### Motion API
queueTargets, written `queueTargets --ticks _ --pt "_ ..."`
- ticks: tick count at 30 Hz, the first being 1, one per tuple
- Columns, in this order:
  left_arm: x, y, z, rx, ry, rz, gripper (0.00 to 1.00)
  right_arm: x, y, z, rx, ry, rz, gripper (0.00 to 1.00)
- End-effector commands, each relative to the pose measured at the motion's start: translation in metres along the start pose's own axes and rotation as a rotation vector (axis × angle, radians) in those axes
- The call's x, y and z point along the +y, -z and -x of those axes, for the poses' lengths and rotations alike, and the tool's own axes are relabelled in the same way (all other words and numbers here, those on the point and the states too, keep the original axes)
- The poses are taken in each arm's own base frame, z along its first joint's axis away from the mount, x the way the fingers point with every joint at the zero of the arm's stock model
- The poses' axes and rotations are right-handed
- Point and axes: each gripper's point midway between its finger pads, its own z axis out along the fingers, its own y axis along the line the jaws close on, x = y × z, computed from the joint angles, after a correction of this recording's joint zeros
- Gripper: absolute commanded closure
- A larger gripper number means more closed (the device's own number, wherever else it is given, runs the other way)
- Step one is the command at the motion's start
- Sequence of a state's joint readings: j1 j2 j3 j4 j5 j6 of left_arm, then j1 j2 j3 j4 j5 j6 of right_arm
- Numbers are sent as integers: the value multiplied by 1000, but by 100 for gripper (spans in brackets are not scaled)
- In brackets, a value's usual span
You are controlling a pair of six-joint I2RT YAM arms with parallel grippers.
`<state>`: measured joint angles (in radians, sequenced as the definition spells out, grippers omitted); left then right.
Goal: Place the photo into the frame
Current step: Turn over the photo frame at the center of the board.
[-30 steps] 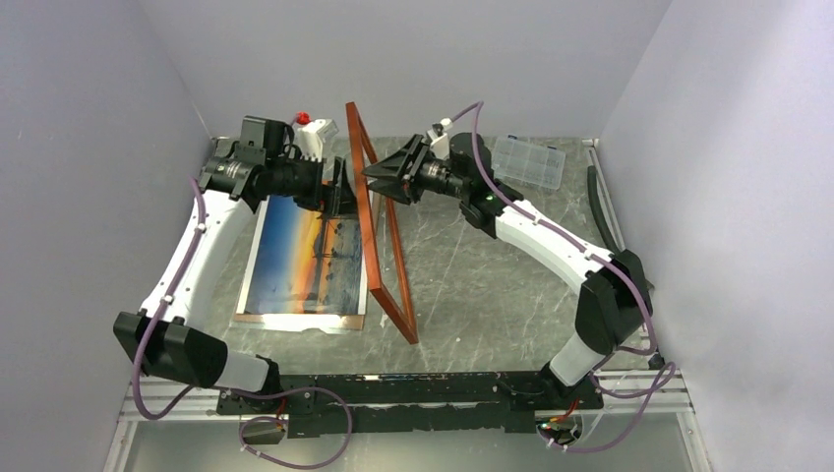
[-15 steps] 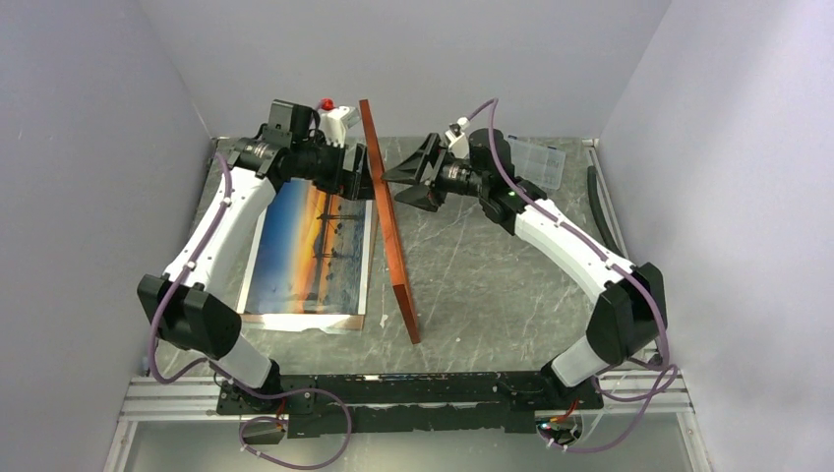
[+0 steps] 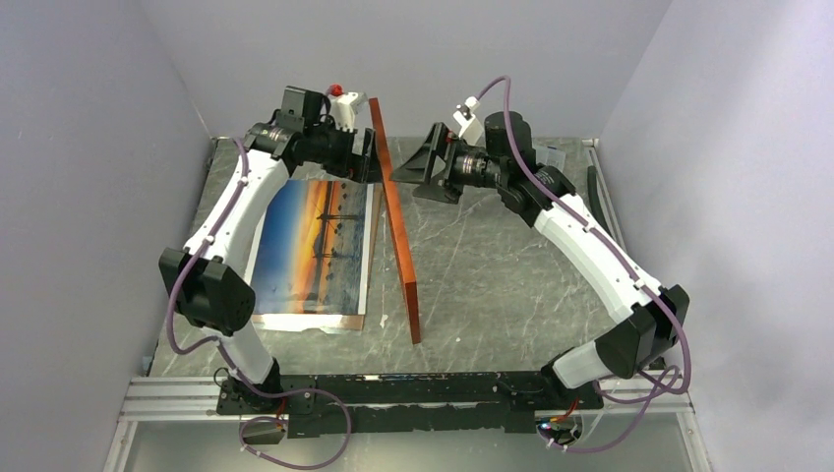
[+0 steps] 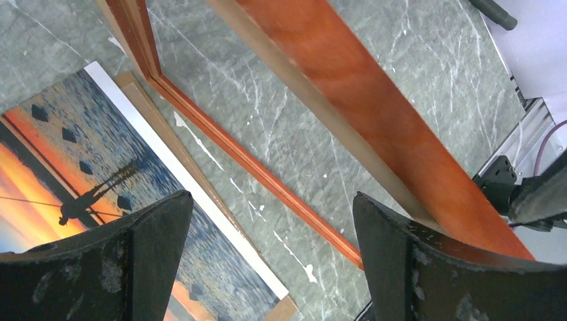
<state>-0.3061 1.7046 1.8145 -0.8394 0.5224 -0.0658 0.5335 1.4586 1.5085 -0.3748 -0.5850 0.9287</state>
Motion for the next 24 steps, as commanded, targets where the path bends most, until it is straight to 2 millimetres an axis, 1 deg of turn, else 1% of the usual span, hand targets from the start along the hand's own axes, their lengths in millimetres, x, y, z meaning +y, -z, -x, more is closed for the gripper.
queueTargets --ticks 1,4,8,10,12,15,17,19,22,24 --pt "-4 -2 23 -55 -50 3 5 -2 5 -4 42 52 -31 0" --pt "-2 -6 28 -62 -73 17 5 -9 1 -2 60 47 -73 0" --pt "4 -19 31 -44 -78 28 5 -7 5 8 34 92 -115 1" --pt "5 -24 32 -39 -79 29 5 -8 9 12 24 121 -149 3" --pt "5 -28 32 -32 -78 30 5 -14 14 15 13 140 -199 6" --pt "6 -24 29 -29 -77 42 5 -20 21 18 -17 169 -246 11" --pt "8 -21 21 -11 -82 56 5 -24 27 21 -41 196 -280 15" --pt "11 -19 4 37 -64 73 5 -29 33 24 -63 220 -320 18" --pt "18 -14 -18 97 -99 103 5 -36 40 26 -69 248 -357 23" --pt "22 -9 -31 130 -102 119 5 -46 45 26 -74 247 -391 26"
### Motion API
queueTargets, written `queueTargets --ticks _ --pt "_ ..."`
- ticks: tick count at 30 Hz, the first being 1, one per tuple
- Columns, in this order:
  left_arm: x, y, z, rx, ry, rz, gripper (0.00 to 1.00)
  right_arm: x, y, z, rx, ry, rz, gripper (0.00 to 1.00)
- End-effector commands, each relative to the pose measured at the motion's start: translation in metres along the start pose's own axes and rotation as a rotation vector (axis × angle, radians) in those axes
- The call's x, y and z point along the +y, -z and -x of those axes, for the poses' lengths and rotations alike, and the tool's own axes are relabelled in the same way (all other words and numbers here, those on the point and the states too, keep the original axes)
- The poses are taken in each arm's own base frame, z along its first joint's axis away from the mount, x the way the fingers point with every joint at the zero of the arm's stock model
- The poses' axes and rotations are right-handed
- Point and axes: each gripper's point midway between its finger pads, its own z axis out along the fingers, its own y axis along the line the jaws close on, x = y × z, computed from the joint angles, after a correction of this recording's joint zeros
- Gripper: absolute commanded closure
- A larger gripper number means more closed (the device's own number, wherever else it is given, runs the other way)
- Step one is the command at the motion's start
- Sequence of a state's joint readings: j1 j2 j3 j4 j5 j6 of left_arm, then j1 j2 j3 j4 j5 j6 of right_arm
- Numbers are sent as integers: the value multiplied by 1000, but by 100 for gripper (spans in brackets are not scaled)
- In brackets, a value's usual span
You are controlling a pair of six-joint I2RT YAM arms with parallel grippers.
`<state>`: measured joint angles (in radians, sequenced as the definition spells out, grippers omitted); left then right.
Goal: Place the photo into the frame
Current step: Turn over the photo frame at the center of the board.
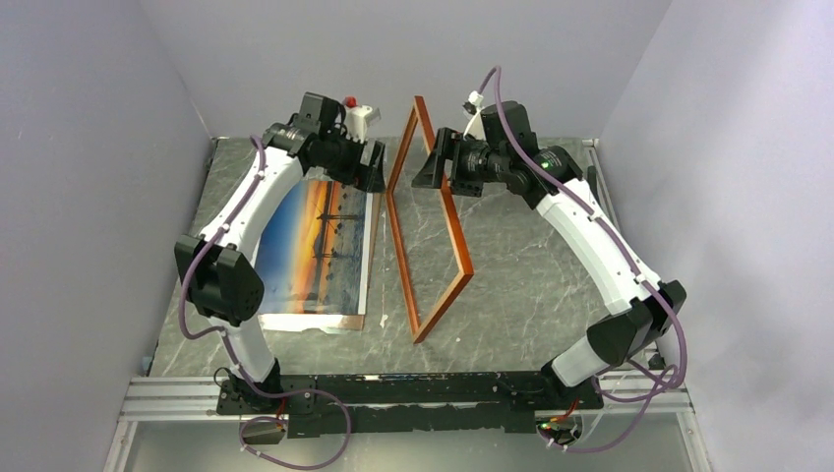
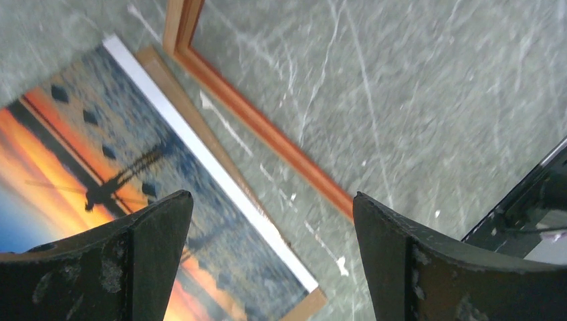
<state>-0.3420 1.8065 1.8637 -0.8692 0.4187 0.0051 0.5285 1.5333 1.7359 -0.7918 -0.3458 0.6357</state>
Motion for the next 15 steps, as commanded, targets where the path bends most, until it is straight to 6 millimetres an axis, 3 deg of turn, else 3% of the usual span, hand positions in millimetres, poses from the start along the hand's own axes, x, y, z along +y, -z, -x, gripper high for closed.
queueTargets --ticks 1,6,10,15 --pt "1 22 -25 54 -49 45 5 -13 26 11 -78 62 -75 28" --pt "3 32 -50 94 -70 60 5 -41 31 5 -101 72 -166 39" --pt "-5 43 -68 137 -82 32 5 -74 42 0 -158 126 -269 55" --pt "-6 58 -76 124 -90 65 5 -103 50 -15 -179 129 -331 72"
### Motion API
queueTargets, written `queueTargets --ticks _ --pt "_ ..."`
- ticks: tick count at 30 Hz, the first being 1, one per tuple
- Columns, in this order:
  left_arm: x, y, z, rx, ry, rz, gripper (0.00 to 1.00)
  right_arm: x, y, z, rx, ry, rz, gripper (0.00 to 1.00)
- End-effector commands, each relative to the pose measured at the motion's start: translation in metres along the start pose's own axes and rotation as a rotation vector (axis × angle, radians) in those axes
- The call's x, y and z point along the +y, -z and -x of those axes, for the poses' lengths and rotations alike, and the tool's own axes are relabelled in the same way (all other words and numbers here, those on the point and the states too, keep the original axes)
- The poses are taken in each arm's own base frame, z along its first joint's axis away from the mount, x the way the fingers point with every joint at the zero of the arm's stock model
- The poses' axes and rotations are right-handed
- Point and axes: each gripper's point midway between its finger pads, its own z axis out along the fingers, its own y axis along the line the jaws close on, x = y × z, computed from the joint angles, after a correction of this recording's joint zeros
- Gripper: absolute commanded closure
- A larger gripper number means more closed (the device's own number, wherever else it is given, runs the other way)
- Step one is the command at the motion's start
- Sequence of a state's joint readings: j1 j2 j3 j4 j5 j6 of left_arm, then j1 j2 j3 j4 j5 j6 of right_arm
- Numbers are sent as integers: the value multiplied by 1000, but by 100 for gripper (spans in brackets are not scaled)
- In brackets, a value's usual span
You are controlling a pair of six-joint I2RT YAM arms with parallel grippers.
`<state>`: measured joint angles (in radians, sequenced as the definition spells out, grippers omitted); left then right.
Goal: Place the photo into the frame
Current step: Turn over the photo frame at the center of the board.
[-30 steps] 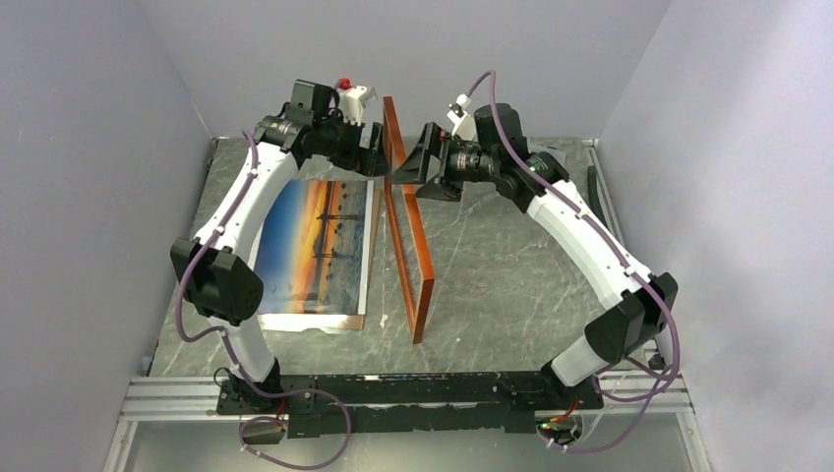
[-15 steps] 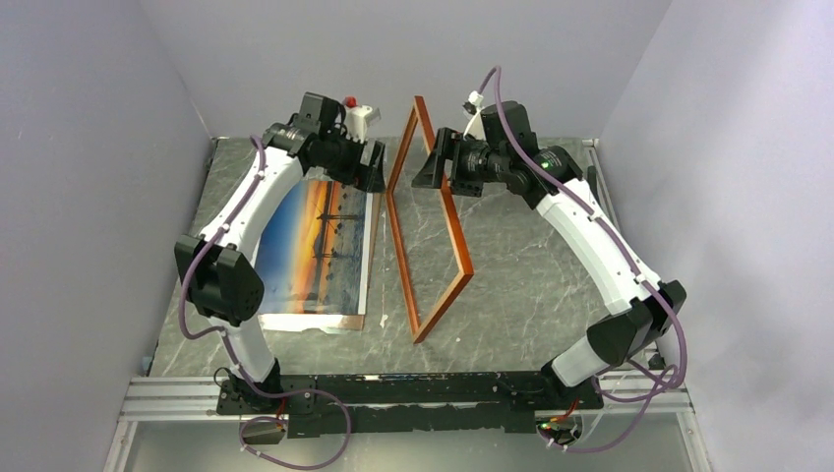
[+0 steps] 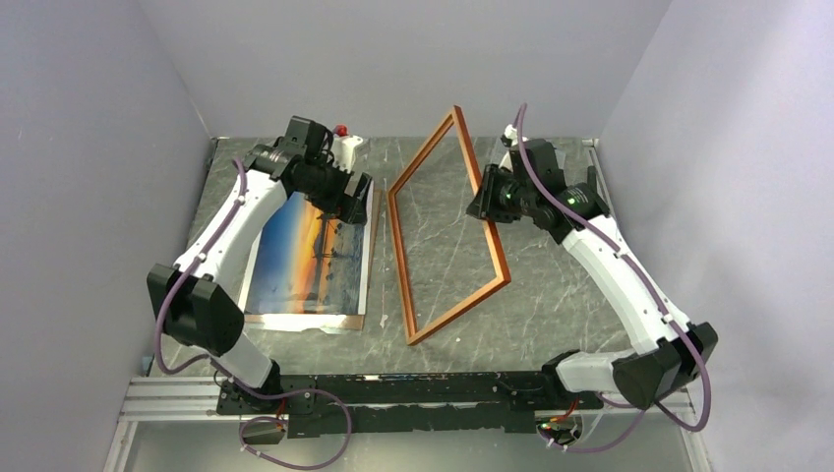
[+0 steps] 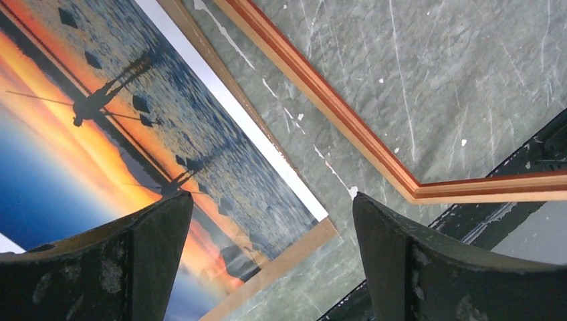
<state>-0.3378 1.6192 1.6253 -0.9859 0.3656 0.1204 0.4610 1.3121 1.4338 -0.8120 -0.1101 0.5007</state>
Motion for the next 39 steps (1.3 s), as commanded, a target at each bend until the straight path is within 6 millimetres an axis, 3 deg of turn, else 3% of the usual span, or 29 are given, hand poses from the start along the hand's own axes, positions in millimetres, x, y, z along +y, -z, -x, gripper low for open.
queueTargets --ticks 1,17,26,34,39 --pt "-3 24 -5 -34 -37 35 5 -18 9 9 -102 48 -52 72" --pt "1 29 -27 -22 -29 77 5 -93 8 -47 -98 56 -301 76" --pt "6 16 -51 35 -49 77 5 -133 9 -80 -88 19 -446 79" --pt "7 8 -50 36 -47 64 5 -164 -5 -115 -48 -49 -555 81" --pt "8 6 -47 34 -58 60 5 -177 -11 -122 -38 -53 -618 81"
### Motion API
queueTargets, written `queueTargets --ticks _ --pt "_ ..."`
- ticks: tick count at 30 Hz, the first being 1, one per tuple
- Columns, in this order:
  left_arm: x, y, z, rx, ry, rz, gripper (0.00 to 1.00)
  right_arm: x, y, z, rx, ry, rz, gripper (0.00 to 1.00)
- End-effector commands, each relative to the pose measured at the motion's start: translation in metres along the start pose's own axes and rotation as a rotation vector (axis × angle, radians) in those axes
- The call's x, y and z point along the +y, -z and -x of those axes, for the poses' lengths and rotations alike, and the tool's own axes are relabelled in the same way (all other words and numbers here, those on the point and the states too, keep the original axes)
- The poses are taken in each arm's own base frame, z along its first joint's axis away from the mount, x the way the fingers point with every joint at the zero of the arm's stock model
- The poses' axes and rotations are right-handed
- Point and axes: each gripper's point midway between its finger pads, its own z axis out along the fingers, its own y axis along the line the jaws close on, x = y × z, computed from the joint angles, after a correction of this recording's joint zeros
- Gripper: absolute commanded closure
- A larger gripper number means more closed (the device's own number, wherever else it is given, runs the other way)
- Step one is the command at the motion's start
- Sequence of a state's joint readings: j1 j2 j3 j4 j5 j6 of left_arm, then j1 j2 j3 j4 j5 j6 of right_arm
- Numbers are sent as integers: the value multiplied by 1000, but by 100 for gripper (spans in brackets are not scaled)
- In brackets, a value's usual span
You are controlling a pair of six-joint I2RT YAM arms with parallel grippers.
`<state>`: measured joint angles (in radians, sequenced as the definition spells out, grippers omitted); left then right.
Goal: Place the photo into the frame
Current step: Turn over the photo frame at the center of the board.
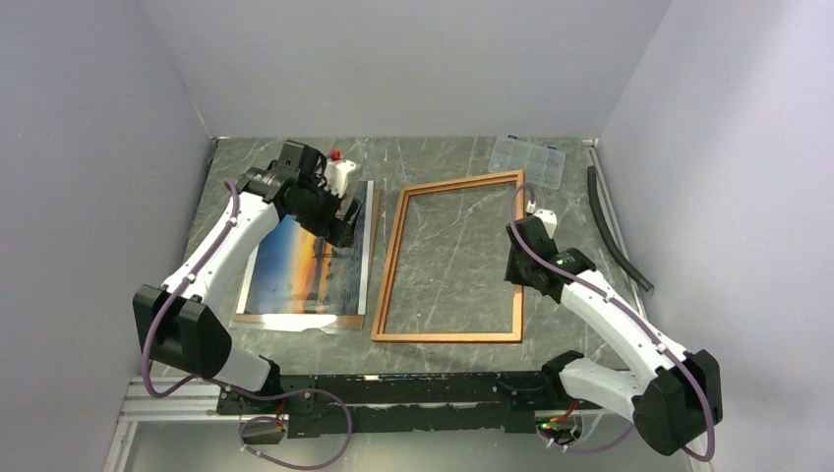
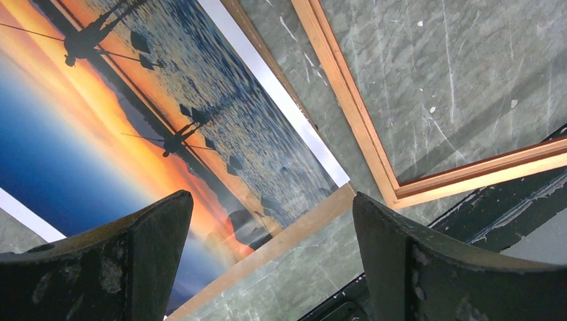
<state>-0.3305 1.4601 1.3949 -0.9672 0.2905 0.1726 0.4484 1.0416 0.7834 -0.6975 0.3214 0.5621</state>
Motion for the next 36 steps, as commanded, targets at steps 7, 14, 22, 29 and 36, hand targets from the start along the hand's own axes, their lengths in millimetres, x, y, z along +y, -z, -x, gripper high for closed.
queueTargets --ticks 7,14,22,29,36 --pt "7 -12 9 -8 -25 4 5 -13 -23 -2 6 33 -117 80" --pt "10 -13 5 -3 -31 17 5 1 -36 -22 127 76 -69 75" --pt "12 -12 9 -24 -46 31 5 10 -40 -43 241 51 -40 67" --pt "8 -1 23 -74 -52 21 5 8 -46 -56 274 26 -53 42" --pt "10 18 35 -119 10 7 5 25 -40 -36 217 3 -18 35"
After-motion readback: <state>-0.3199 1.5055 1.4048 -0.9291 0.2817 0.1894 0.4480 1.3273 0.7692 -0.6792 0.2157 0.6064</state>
